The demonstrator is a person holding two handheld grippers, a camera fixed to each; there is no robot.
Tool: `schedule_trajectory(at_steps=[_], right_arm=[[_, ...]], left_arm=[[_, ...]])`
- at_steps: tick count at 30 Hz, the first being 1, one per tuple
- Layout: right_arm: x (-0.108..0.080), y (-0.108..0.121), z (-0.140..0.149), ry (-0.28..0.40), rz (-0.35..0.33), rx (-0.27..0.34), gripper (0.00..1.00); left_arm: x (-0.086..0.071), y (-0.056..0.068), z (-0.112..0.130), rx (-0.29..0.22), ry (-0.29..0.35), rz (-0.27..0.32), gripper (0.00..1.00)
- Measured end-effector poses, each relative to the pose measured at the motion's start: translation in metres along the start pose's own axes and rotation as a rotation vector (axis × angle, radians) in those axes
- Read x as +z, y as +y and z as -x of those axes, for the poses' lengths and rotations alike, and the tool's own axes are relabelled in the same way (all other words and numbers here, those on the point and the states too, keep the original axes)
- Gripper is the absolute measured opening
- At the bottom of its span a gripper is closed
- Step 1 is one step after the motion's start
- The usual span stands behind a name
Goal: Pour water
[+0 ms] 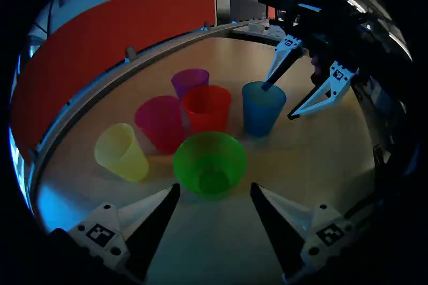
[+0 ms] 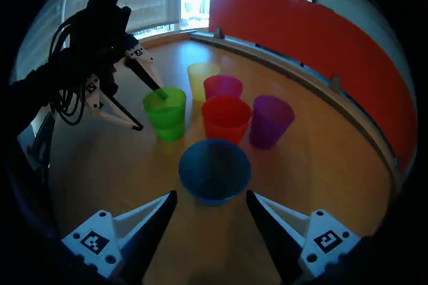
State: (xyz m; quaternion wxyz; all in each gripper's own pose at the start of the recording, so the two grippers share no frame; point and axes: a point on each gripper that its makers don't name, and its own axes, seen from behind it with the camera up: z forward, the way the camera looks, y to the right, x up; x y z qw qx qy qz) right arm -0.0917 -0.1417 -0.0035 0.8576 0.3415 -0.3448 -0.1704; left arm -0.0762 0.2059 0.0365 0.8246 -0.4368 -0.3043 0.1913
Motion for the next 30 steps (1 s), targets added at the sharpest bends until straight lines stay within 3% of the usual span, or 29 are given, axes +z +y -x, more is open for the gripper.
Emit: schedule_trajectory(at_steps=[21,27,30], right_arm=[[-0.049,-0.007,0.026,0.042,0.092,0.060,1.00],[-0.059,-0.007,0.030,0.062,0.118,0.093,1.00],[-0.063,-0.005,0.032,0.076,0.141,0.101,1.00]], left_arm=[[-0.067,0.000,0.027,-0.095,0.068,-0.142,0.98],[-0.083,-0.003,0.031,-0.121,0.099,-0.203,0.98],[-0.091,-0.004,0.033,-0.108,0.117,-0.247,0.98]])
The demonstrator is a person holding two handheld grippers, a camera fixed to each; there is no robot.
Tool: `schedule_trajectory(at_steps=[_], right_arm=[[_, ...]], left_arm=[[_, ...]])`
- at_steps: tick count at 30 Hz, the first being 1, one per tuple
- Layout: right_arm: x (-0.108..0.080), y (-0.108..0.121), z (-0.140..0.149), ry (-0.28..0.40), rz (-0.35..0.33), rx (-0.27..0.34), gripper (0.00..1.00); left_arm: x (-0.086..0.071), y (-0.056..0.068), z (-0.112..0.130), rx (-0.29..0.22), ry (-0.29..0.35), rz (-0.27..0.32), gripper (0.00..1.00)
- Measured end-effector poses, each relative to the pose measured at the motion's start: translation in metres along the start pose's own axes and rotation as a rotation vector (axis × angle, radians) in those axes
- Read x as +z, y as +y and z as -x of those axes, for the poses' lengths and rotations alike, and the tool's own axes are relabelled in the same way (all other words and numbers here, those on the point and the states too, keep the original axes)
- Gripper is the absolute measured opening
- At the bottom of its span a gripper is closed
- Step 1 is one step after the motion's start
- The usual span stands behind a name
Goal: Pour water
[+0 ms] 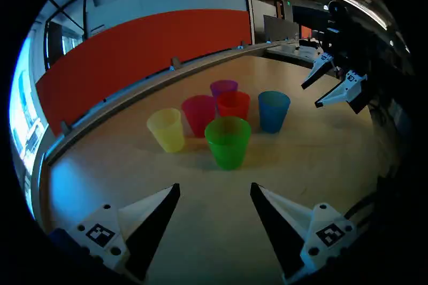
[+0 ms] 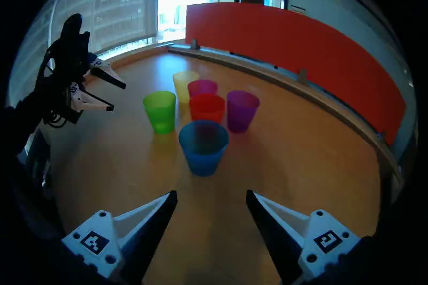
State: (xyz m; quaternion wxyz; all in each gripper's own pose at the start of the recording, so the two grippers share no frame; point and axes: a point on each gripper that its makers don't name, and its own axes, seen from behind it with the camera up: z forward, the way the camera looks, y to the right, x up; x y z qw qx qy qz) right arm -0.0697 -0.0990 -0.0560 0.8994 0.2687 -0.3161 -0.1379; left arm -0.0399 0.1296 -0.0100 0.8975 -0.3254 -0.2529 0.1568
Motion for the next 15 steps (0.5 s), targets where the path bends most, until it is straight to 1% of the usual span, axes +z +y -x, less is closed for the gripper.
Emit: schedule_trajectory(at_steps=[6,9,12,15], right_arm=[[-0.010,0.004,-0.007,0.049,0.044,0.015,1.00],[-0.016,0.005,-0.013,0.079,0.063,0.020,1.00],[-0.022,0.009,-0.019,0.111,0.094,0.026,1.00],[-0.028,0.013,-0.026,0.147,0.125,0.033,1.00]], left_arm=[[-0.014,-0.007,-0.004,-0.006,0.057,-0.081,0.98],[-0.023,-0.014,-0.009,-0.009,0.094,-0.123,0.98],[-0.032,-0.021,-0.015,-0.020,0.133,-0.170,0.98],[-0.042,-0.027,-0.020,-0.043,0.174,-0.209,0.98]])
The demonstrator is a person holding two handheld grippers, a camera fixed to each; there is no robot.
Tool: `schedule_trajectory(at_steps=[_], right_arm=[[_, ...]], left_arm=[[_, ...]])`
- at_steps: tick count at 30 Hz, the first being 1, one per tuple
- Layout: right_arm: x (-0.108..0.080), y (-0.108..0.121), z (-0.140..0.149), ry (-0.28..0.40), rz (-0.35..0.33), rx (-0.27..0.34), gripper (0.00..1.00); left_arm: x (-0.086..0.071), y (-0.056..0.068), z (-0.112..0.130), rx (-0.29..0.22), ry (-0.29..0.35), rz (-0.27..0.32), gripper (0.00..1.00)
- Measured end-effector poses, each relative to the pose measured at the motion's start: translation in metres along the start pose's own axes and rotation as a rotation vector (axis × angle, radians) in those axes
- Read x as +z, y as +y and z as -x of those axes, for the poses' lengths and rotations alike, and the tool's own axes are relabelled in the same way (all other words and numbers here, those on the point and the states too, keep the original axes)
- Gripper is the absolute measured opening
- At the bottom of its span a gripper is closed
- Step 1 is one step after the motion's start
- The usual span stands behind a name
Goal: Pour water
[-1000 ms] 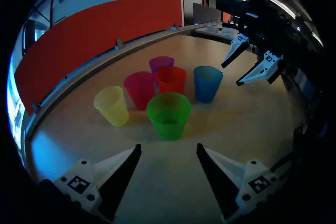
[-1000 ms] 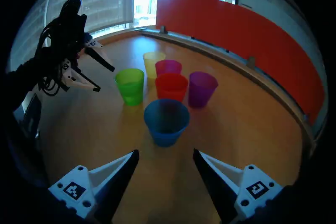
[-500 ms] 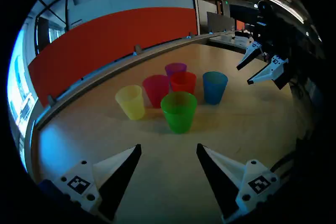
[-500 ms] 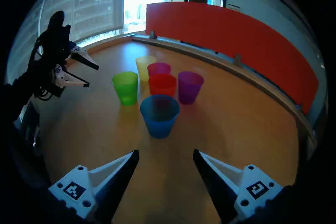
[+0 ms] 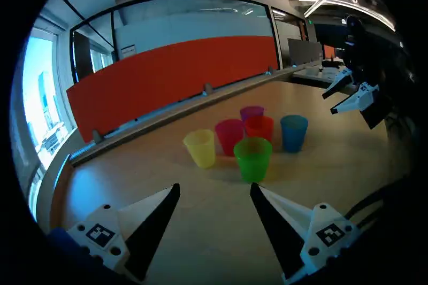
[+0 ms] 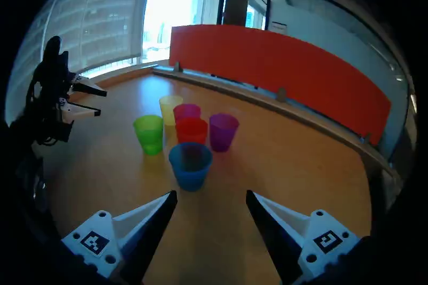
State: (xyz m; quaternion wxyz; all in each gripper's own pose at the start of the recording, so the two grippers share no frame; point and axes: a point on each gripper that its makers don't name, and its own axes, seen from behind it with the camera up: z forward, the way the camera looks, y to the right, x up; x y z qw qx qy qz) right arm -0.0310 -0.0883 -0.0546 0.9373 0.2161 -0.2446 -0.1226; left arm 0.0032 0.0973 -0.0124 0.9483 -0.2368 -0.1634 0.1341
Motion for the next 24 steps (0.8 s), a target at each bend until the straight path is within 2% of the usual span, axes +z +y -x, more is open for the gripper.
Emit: schedule_trajectory(at_steps=[13,18,24], right_arm=[[-0.014,0.014,-0.034,0.155,0.129,0.018,1.00],[-0.016,0.020,-0.043,0.200,0.181,0.029,1.00],[-0.021,0.030,-0.059,0.287,0.244,0.073,1.00]], left_arm=[[-0.028,-0.032,-0.014,-0.109,0.113,-0.145,0.98],[-0.035,-0.040,-0.020,-0.132,0.148,-0.188,0.98],[-0.042,-0.050,-0.027,-0.148,0.197,-0.249,0.98]])
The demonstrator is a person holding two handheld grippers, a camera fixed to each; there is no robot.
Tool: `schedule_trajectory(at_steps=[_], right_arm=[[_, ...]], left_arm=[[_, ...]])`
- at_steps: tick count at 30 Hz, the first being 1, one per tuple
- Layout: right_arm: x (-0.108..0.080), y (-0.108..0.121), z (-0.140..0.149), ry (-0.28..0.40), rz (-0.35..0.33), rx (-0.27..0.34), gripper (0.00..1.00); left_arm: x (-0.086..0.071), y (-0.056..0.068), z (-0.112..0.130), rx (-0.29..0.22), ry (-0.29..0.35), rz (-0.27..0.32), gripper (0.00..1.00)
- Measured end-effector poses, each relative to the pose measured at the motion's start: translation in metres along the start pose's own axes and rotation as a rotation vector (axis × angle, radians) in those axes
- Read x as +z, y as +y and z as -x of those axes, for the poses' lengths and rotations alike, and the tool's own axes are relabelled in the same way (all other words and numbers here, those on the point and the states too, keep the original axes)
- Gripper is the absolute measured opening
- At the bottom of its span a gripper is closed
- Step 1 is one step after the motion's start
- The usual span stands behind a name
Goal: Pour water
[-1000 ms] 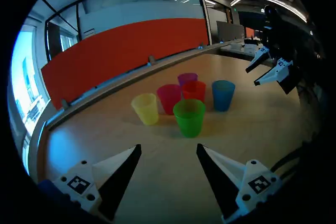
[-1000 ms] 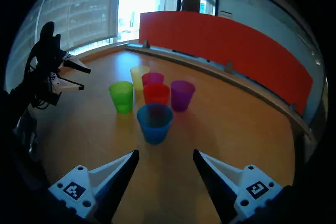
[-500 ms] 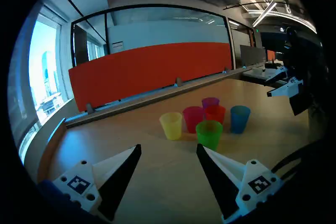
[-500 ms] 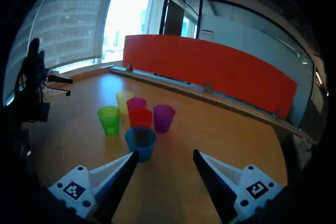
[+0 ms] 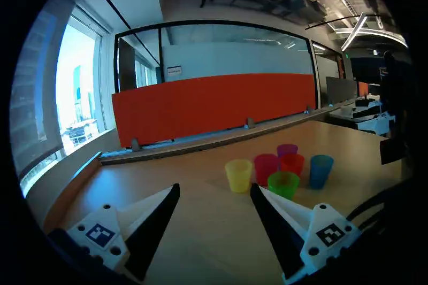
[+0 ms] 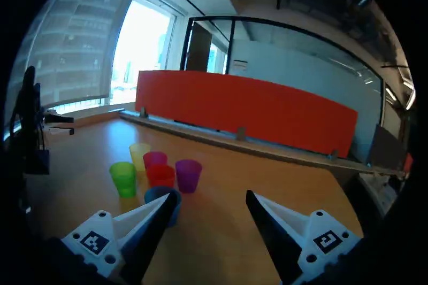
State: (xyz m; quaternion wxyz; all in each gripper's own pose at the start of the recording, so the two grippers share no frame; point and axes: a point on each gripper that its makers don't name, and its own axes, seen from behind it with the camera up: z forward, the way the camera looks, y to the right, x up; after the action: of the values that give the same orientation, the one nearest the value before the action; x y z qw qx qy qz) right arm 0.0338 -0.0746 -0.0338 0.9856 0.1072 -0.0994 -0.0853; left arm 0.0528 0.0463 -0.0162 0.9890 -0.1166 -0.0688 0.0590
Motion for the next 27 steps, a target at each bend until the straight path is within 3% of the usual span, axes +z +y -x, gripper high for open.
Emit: schedule_trajectory(at_steps=[13,27], right_arm=[[0.001,0.022,-0.021,0.126,0.146,0.063,1.00],[-0.001,0.033,-0.036,0.219,0.256,0.068,1.00]], left_arm=[[0.001,-0.007,-0.002,-0.124,0.067,-0.066,0.98],[-0.003,-0.014,-0.004,-0.132,0.134,-0.168,0.98]])
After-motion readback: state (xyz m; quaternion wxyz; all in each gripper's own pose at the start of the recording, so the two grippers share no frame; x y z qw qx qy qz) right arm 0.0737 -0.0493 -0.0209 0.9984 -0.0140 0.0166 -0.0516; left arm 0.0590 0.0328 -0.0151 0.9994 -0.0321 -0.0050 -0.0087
